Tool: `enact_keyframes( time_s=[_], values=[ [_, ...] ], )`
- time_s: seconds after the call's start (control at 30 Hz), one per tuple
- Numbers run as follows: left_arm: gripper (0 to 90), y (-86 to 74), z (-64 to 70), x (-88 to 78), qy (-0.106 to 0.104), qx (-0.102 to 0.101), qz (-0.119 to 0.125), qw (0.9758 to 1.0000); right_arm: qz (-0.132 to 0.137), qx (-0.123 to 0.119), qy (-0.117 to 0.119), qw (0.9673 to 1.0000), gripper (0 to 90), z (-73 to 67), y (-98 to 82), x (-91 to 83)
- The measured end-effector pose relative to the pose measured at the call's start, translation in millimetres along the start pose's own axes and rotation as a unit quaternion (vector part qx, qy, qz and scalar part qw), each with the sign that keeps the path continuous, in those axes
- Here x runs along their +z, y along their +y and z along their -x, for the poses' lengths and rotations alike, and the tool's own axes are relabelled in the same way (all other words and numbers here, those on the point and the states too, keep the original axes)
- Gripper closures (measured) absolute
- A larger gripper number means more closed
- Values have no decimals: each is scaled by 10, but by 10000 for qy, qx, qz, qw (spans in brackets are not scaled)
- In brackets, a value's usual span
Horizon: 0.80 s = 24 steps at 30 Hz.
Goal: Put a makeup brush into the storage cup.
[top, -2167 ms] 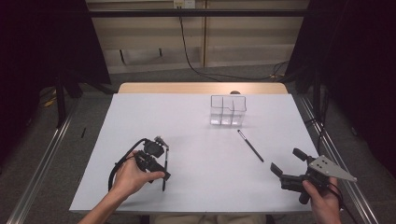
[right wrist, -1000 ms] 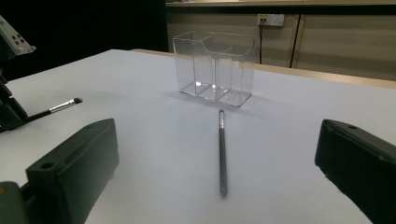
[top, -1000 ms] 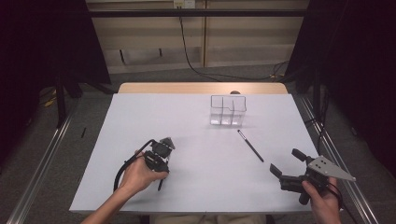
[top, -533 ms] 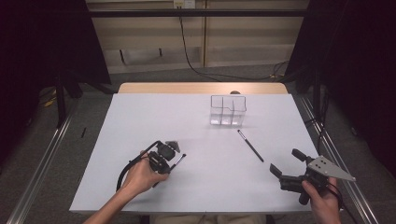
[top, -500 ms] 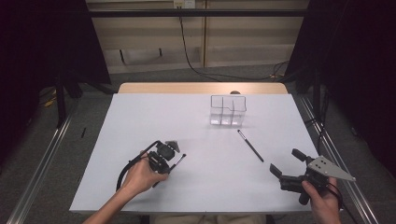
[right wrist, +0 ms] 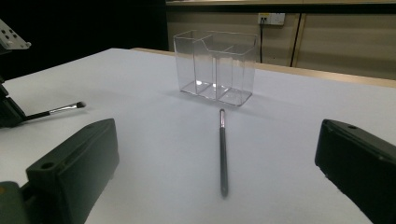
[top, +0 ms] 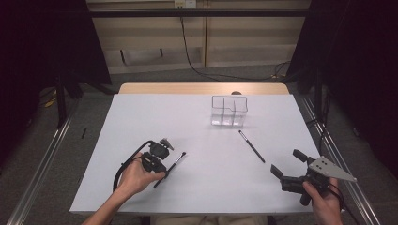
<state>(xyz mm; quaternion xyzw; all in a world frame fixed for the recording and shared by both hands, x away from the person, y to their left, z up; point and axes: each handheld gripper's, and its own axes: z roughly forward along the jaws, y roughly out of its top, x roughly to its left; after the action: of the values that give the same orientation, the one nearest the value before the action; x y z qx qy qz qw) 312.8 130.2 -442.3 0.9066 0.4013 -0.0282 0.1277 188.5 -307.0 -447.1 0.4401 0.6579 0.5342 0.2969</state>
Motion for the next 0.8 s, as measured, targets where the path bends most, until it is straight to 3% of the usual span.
enact_keyframes(
  time_s=[0.1,0.27,0.37,0.43,0.5,0.57,0.67,0.7,0.73,0.77,0.8],
  values=[
    [845,-31,-28,-20,-189,-98,199,9996,-6,-5,1,10000,0,0,-2,1],
    [846,-84,-62,-68,-249,-57,412,9988,-6,5,-7,10000,0,1,-3,0],
    [845,-114,-60,-123,-306,17,669,9973,-6,-7,-1,10000,0,1,-2,0],
    [845,-136,-49,-160,-224,27,937,9953,-10,-11,3,10000,0,0,-3,1],
    [845,-157,-38,-179,-280,23,1203,9923,-12,-9,8,10000,0,0,-3,2],
    [845,-167,-36,-189,-287,42,1281,9913,-11,-34,19,10000,0,1,-5,0],
    [845,-203,-54,-217,-468,28,1561,9866,-14,-25,18,10000,0,1,-5,-2],
    [845,-229,-69,-226,-526,28,1704,9840,-7,-3,-7,10000,0,1,-4,-2],
    [845,-229,-69,-226,-526,28,1704,9840,-7,-3,-7,10000,0,1,-4,-2],
    [845,-252,-77,-222,-602,157,1806,9816,-7,13,-12,10000,0,3,-4,-2],
    [845,-252,-77,-222,-602,157,1806,9816,-7,13,-12,10000,0,3,-4,-2]
  ],
)
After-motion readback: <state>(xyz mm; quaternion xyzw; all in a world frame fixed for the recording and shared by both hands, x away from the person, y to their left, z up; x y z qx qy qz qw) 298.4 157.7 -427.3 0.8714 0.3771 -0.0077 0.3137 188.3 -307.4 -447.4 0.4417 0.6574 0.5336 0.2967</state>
